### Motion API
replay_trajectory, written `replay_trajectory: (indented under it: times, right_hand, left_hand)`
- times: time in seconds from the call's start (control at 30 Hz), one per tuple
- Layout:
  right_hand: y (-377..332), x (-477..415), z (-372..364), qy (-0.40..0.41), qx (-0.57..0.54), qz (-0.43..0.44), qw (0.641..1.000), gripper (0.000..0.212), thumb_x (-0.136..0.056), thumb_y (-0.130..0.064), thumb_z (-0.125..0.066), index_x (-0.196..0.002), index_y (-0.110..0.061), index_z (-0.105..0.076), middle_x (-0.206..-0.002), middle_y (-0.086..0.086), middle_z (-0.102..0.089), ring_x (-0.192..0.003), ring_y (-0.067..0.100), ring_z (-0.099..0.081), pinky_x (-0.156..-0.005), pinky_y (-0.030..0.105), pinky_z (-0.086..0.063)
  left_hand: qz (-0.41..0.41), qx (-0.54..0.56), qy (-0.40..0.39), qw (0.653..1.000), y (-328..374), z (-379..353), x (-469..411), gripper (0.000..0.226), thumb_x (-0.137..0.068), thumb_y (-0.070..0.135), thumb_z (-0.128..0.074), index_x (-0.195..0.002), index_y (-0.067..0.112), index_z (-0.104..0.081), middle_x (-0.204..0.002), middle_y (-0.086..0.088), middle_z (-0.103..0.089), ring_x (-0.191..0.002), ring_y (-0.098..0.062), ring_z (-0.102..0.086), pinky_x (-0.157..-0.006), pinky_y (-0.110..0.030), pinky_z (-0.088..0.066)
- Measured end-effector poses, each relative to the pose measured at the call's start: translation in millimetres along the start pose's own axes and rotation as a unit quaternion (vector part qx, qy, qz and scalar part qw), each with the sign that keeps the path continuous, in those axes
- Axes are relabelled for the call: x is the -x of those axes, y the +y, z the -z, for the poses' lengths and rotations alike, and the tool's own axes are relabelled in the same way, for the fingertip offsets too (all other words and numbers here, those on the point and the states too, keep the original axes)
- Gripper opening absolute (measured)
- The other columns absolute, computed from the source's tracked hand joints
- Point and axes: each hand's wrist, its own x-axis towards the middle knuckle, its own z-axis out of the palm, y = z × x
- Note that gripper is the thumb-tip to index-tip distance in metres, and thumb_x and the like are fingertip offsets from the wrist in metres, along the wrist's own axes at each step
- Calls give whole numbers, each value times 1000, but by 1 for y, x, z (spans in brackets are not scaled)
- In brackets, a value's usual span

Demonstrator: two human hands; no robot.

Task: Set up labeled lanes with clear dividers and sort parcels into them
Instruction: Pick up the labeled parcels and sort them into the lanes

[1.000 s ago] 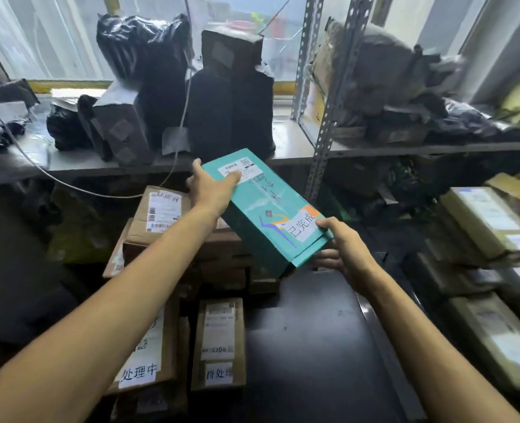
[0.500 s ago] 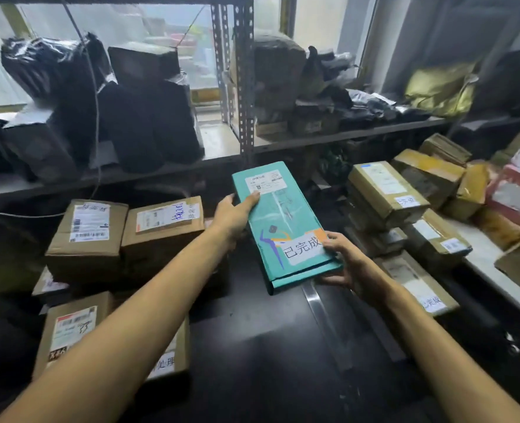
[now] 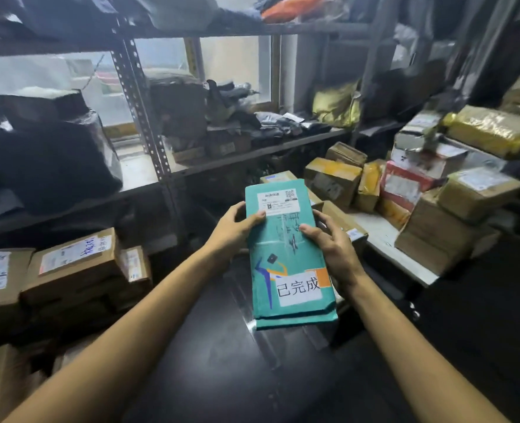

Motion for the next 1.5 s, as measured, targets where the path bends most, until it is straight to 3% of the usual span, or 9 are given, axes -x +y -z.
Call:
replay_trajectory:
  times: [0.1,0.27,0.57,0.73,0.87,1.03,1.17,1.3,1.5]
  right_hand:
    - [-1,2,25,15,-3,5,1000,62,-74,-36,-73,-132,-21,-55,-108,6,-76,-94,28,-75,-73,39,-60]
    - [6,-7,60,35,-12,1,999,63,-75,-36,-71,-134,-18,-55,-113,11,-74,-96,33,-74,-78,43,-59]
    - [8,-51,99,80,-5,-15,997,30,-92,-19,-67,-121,-20,-60,-108,12,-75,-84,24,-74,-60,27,-58]
    - [-5,-93,117,89,16,-25,996,38,-95,-19,-63,-131,-15,-54,-114,13,-73,-87,24,-73,-63,27,-59]
    - [-8,-129,126,75,9,-26,997,35,-93,-24,-66,-126,-21,-56,-110,10,-75,-85,23,-76,-64,29,-60]
    - [-3,-177,129,43,-9,-33,998,47,-74,-37,-72,-118,-26,-58,-108,7,-76,-92,28,-75,-76,40,-61]
    - [3,-214,138,-10,6,-43,999,40,-81,-34,-73,-117,-27,-58,-111,8,-75,-92,28,-75,-77,41,-60]
    - [7,-241,156,-79,10,-52,995,36,-82,-36,-72,-114,-31,-57,-111,5,-75,-90,24,-76,-69,34,-61]
    - [6,-253,184,-157,26,-73,985,58,-75,-44,-71,-128,-26,-55,-110,0,-75,-91,23,-76,-76,42,-61]
  left_hand:
    - [4,-3,9,1000,0,-25,-4,33,-99,36,-48,-131,27,-49,-113,4,-69,-91,-10,-70,-58,-25,-53]
    - [48,-6,19,999,-4,-51,-20,44,-100,42,-37,-133,17,-53,-119,-9,-67,-105,-26,-64,-93,-42,-50]
    - [29,-9,-49,998,-17,-83,-84,33,-97,25,-38,-108,14,-66,-87,0,-76,-74,-17,-69,-65,-27,-48]
    - [16,-25,-76,997,-15,-104,-124,36,-101,26,-39,-121,10,-64,-104,-15,-72,-95,-28,-71,-81,-36,-58]
    - [3,-20,-62,998,-8,-112,-149,38,-101,32,-38,-122,10,-61,-109,-6,-71,-92,-21,-69,-64,-25,-55]
    - [3,-30,-20,999,1,-119,-178,39,-102,26,-40,-129,2,-54,-127,-15,-64,-109,-32,-63,-89,-42,-51]
    - [3,-31,40,999,-1,-128,-187,35,-101,25,-43,-125,3,-56,-119,-8,-68,-93,-20,-66,-73,-31,-54]
    - [2,5,132,991,-6,-148,-191,13,-99,24,-50,-97,19,-62,-94,7,-71,-71,-5,-70,-53,-19,-51]
    - [20,10,229,973,-14,-187,-179,11,-98,29,-52,-94,19,-57,-109,-4,-68,-82,-14,-67,-54,-20,-49]
